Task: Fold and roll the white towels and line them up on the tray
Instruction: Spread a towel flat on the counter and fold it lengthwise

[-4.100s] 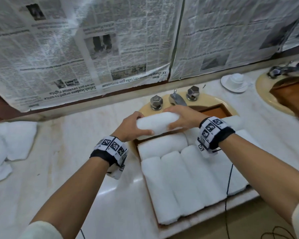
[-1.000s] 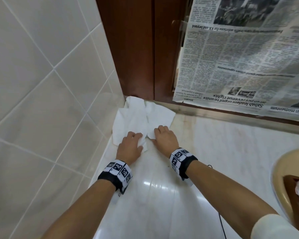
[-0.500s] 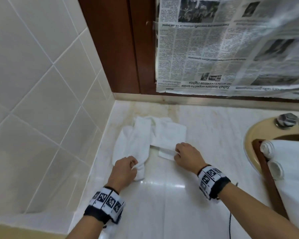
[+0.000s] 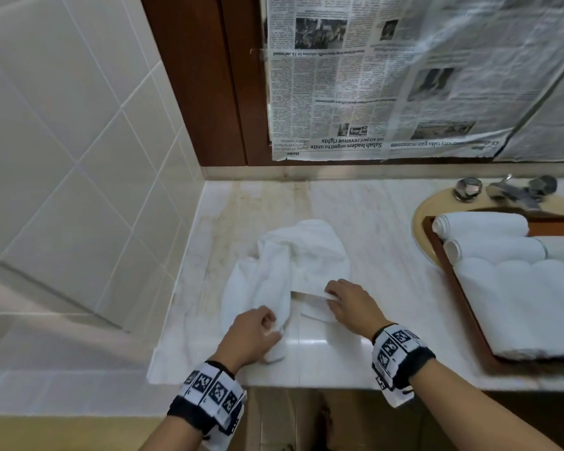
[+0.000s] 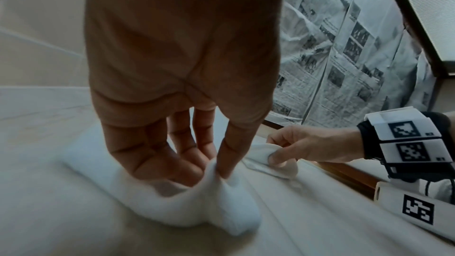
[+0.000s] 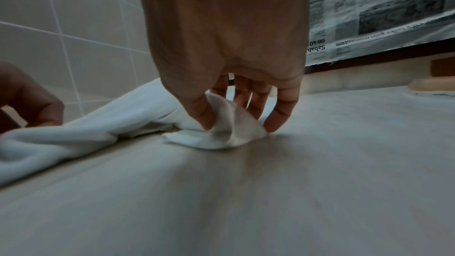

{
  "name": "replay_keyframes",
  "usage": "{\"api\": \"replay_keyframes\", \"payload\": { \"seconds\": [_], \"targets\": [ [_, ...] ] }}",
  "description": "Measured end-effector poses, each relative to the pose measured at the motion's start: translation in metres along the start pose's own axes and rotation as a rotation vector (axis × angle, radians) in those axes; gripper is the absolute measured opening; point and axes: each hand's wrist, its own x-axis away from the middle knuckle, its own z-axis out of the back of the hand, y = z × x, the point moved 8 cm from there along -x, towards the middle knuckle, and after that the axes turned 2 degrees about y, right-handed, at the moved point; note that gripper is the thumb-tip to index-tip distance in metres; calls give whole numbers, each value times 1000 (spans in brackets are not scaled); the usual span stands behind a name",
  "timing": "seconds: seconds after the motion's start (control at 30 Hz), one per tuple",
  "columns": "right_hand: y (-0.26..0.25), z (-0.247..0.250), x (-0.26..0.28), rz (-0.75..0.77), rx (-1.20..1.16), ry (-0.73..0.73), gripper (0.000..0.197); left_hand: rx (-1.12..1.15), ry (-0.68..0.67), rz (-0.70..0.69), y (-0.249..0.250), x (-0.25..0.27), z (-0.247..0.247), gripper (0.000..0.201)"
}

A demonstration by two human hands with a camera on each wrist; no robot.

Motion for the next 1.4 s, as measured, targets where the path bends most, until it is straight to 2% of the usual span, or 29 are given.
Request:
{"api": "replay_keyframes", "payload": {
  "seconds": [0.1,0.2,0.3,0.43,0.53,0.6,0.73,0.83,0.9,1.0,1.07,1.13,1.2,1.27,1.3,1.4],
  "targets": [
    [-9,7,22,66,9,16,17,-8,180,-106,24,-4,12,54],
    [9,13,39,13,55,-3,21,-89,306,-100,36,-19,23,63],
    [48,17,54,-148,-33,-11,19,-142,315,-62,40,-42,28,58],
    [87,16,65,-401,-290,59,40,-221,324,-173,70,-67,27,51],
    [95,8,62,-482,-182,45,47,-284,300,-193,97,-94,23,51],
    [94,1,55,-509,-124,10,44,-302,236,-88,99,-118,18,55],
    [88,-3,35,-497,-156,-50,16,-347,45,67,88,-141,-2,53],
    [96,23,20,-491,-259,60,19,-364,-19,73,79,-126,-20,44],
    [97,49,9,-399,-240,171,19,-399,-71,89,73,-113,-27,40],
    [87,71,-6,-215,-76,223,10,-383,-200,161,67,-110,-29,35],
    [80,70,-12,-110,74,227,15,-412,-146,180,72,-121,-16,34],
    [80,58,-16,-30,185,185,24,-394,29,166,82,-134,2,38],
    [86,41,-15,12,164,84,22,-310,144,94,92,-150,6,49],
    [92,31,-8,27,65,45,17,-262,123,68,93,-164,0,62],
    [96,31,-4,6,18,73,18,-268,91,79,92,-169,-4,65],
    [114,43,13,-150,-2,283,25,-353,37,102,83,-177,-15,67]
  ]
}}
